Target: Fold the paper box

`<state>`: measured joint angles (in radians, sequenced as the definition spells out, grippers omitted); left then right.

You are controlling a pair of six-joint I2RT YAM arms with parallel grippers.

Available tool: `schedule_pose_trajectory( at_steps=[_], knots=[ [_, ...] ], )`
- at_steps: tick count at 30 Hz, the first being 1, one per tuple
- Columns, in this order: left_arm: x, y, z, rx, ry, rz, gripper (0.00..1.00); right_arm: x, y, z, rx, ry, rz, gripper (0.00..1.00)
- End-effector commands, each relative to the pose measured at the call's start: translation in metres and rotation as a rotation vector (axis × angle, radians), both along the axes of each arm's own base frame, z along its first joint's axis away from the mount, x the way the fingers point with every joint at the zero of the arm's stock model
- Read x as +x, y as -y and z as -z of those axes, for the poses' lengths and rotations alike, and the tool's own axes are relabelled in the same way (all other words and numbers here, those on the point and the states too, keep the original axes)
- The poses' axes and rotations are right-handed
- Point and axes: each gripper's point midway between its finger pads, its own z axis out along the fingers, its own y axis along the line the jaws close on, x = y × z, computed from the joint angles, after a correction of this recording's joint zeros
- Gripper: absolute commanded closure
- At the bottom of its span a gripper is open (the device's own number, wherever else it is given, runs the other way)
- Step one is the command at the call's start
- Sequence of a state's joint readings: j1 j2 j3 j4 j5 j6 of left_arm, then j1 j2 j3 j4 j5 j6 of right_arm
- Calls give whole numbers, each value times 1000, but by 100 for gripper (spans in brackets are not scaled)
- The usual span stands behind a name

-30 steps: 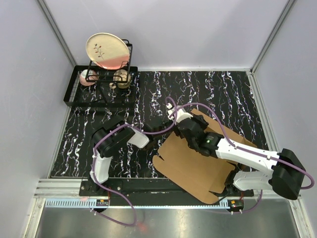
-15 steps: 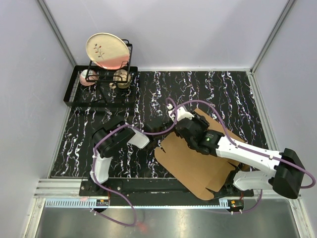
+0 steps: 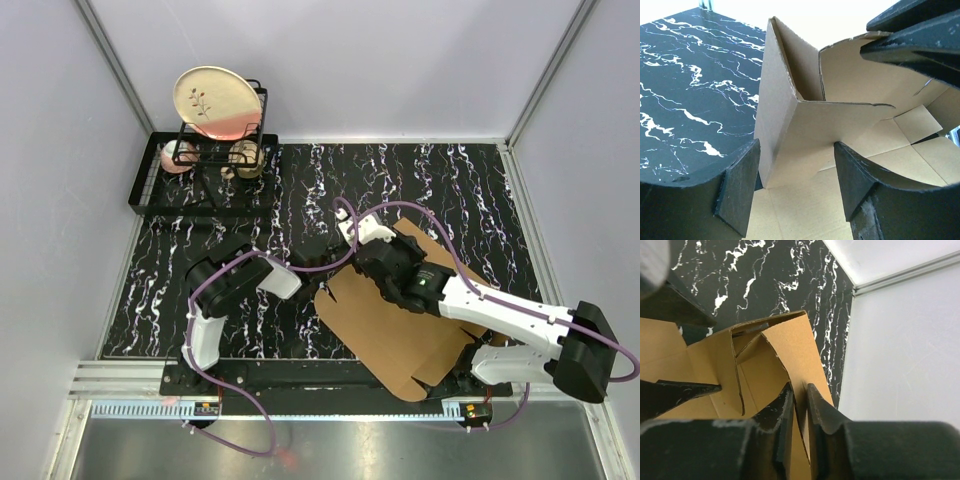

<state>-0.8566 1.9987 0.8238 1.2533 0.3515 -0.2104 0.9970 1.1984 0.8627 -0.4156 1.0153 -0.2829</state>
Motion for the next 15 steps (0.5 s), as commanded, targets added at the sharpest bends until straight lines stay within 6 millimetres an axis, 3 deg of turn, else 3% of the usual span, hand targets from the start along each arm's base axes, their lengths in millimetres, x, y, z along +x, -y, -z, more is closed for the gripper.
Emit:
schedule_pose_trajectory(
  at_steps=[1, 7, 15],
  knots=[
    [-4, -10, -117, -350, 297, -17, 35, 1, -4, -4, 6, 23, 13, 85],
    [4, -3, -121, -369, 297, -26, 27, 0, -3, 5, 11, 4, 11, 95],
    [13, 13, -122, -403, 271, -2, 24, -3, -4, 20, 40, -27, 14, 99]
  ],
)
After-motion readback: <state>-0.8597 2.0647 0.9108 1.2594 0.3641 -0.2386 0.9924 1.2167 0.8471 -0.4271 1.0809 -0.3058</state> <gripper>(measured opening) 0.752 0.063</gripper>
